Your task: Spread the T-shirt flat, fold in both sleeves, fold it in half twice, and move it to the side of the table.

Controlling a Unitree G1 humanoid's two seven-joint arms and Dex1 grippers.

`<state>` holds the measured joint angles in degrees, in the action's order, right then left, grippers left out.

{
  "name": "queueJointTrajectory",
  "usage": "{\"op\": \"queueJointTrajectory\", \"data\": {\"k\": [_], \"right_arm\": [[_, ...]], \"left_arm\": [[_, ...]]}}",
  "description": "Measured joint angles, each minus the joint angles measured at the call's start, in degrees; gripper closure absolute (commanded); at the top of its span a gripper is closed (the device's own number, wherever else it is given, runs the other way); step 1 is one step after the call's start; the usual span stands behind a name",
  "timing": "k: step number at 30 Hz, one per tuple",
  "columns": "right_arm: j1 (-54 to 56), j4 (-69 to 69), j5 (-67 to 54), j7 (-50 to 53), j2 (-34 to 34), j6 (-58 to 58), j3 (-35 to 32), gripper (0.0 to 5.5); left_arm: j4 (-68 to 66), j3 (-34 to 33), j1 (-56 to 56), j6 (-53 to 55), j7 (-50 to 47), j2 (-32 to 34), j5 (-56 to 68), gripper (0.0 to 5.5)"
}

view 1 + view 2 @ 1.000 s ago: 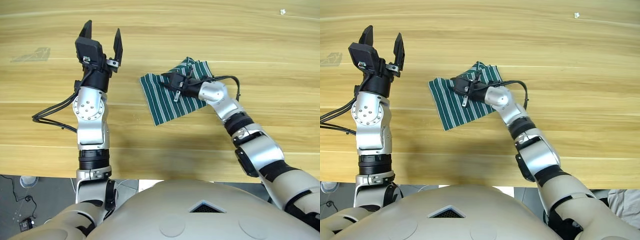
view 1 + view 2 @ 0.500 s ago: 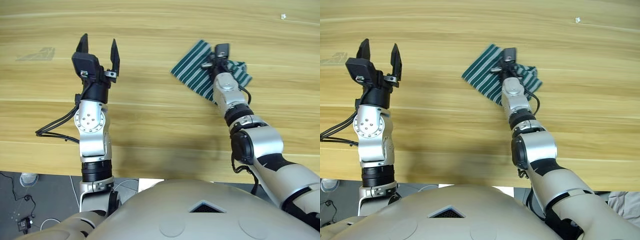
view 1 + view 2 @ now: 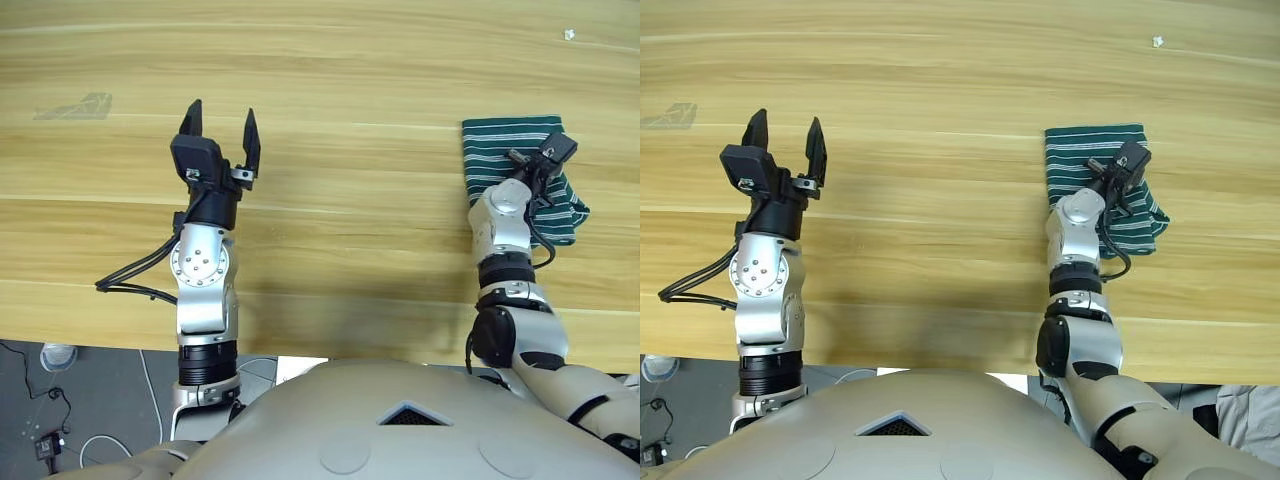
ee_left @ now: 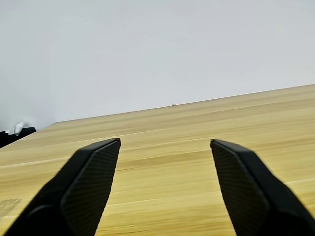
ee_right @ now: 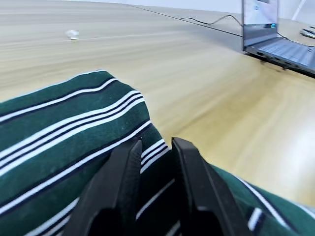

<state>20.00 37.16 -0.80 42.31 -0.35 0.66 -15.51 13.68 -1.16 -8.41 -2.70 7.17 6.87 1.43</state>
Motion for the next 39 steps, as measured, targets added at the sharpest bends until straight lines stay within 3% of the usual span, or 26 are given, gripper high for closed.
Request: {"op": "queueJointTrajectory", "data": {"k": [6, 10, 15, 17, 22, 25, 29, 35, 39], "right_arm": [[-5.83, -11.3, 6.69, 7.61, 3.88, 0.26, 1.91, 4.38], [-6.84, -20.07, 13.73, 7.64, 4.05, 8.47, 6.74, 4.38], [-9.04, -20.83, 16.93, 6.99, 4.28, 12.3, 9.32, 4.38], [-8.99, -21.49, 16.77, 0.76, 2.99, 16.59, 12.15, 4.38], [-9.0, -19.9, 1.77, -29.81, -1.74, 31.91, 19.52, 4.38], [-12.66, -19.86, -3.0, -39.3, -2.72, 37.98, 21.07, 4.38], [-13.45, -19.69, -6.31, -46.35, -3.07, 38.52, 21.49, 4.38], [-13.37, -17.72, -7.33, -47.67, -2.57, 38.3, 18.42, 4.38], [-13.28, -15.93, -5.9, -48.64, -1.49, 38.73, 18.64, 3.67]], "left_arm": [[-0.54, 1.51, 0.01, -0.4, 0.04, -0.52, -0.55, 2.13], [-0.15, 1.4, 0.26, -2.7, -0.89, -2.38, 0.45, 2.13], [1.45, 3.63, 1.66, -3.87, -0.94, -4.88, 1.01, 2.13], [1.11, 4.27, 3.08, -5.21, -1.29, -5.39, 0.38, 2.13], [-5.04, 4.01, 3.78, -11.25, -4.27, -5.8, -2.5, 2.13], [-8.55, 4.46, 4.74, -18.48, -4.56, -4.94, -5.85, 2.13], [-12.86, 4.05, 5.1, -21.21, -5.49, -4.95, -6.6, 2.13], [-14.85, 3.69, 5.13, -22.48, -5.61, -4.78, -6.87, 2.13], [-15.83, 3.32, 5.14, -23.76, -5.91, -4.2, -7.61, 2.09]]}}
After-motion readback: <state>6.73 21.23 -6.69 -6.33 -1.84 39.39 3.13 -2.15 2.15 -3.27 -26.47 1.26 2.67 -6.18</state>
